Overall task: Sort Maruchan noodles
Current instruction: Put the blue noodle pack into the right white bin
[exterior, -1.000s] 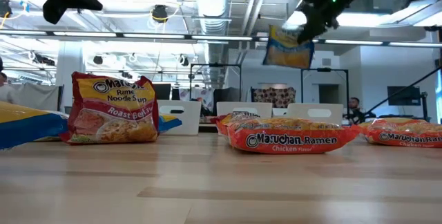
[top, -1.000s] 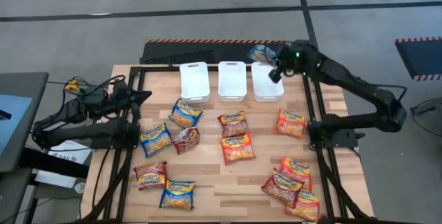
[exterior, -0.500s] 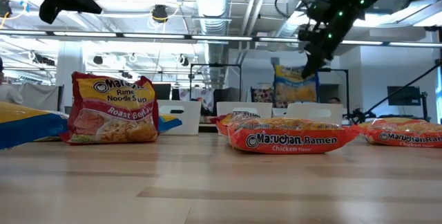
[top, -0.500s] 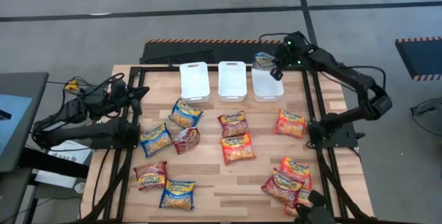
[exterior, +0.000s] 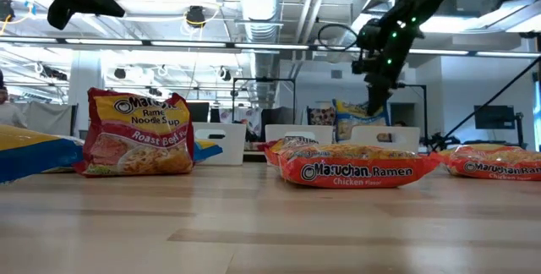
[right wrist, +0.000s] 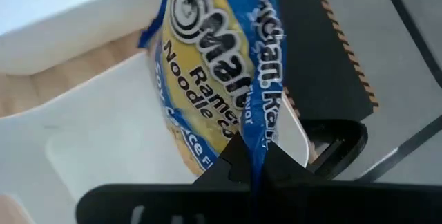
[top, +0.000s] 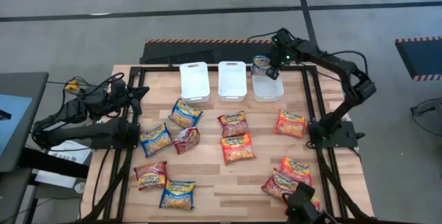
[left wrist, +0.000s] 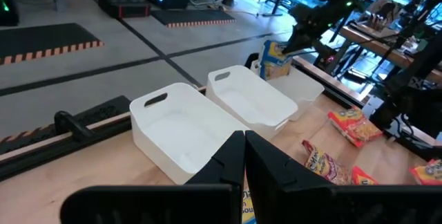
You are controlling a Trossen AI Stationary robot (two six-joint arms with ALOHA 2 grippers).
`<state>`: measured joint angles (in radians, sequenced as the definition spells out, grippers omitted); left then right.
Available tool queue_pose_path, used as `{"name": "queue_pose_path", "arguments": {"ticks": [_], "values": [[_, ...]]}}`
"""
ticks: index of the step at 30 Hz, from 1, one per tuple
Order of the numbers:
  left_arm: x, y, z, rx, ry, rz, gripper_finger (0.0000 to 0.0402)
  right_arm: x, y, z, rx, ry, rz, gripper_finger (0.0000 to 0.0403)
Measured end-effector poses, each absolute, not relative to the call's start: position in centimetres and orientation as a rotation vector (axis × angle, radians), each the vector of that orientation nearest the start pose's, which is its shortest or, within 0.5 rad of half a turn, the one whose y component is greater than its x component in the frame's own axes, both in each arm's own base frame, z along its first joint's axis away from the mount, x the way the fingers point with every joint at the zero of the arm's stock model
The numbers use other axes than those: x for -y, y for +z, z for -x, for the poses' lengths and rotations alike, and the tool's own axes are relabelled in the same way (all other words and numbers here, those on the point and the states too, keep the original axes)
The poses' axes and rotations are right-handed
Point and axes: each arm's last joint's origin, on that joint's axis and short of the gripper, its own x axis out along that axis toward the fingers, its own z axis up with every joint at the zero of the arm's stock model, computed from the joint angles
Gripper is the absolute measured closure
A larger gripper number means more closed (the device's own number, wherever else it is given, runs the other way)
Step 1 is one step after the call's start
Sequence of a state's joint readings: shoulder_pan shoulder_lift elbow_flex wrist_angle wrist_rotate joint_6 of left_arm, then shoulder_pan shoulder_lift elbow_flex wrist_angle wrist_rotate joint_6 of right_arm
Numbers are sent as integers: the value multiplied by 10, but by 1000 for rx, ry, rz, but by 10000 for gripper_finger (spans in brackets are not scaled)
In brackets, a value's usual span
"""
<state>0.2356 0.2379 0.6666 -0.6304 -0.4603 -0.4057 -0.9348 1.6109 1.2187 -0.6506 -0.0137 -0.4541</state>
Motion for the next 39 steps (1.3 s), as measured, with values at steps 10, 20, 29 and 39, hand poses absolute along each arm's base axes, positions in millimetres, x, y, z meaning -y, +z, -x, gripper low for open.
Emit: {"name": "queue_pose_path", "arguments": {"ticks": [10, 20, 29, 39], "values": [[-25, 303, -49, -68, 724, 354, 402, 268, 236, -199, -1226, -668, -30, 394], [-25, 302, -48, -94, 725, 300, 401, 256, 259, -197, -1241, -675, 136, 394], [-25, 302, -48, -103, 739, 266, 401, 260, 240, -206, -1292, -633, 115, 394], [-25, 303, -48, -102, 738, 268, 401, 267, 208, -216, -1343, -675, -19, 379]]}}
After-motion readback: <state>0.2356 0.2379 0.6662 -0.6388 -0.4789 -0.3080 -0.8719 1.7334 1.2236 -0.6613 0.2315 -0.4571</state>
